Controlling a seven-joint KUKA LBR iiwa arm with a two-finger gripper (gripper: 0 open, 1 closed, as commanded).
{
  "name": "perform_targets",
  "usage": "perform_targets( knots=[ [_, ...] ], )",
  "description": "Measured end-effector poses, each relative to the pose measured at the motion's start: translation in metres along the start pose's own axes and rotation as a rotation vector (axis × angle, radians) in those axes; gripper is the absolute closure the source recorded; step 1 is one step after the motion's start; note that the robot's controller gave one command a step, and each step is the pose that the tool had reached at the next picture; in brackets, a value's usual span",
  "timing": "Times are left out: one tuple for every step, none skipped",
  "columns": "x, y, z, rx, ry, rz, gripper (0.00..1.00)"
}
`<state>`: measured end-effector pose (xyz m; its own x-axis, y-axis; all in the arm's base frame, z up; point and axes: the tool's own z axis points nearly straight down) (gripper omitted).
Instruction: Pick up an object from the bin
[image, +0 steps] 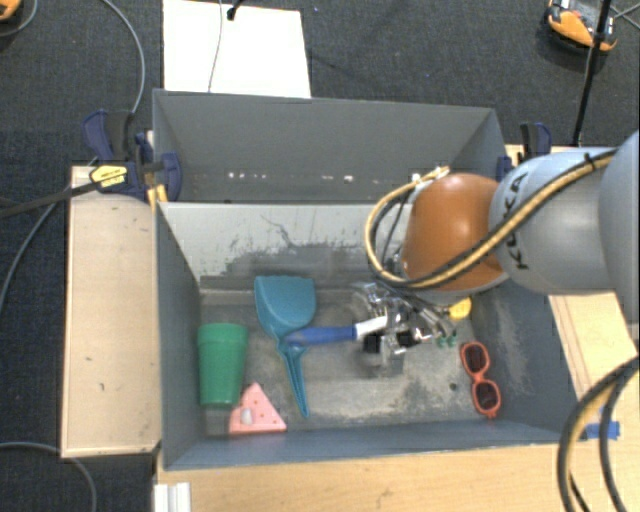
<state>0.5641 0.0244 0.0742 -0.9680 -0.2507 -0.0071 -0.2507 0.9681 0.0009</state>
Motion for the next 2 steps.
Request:
perform_targets(
  knots=[
    [-0.0176, -0.0130, 0.0023, 0.001, -0.007, -0.092, 1.00],
    [-0.0176, -0.0130, 0.0023, 0.001, -0.007, -0.092, 1.00]
  ],
)
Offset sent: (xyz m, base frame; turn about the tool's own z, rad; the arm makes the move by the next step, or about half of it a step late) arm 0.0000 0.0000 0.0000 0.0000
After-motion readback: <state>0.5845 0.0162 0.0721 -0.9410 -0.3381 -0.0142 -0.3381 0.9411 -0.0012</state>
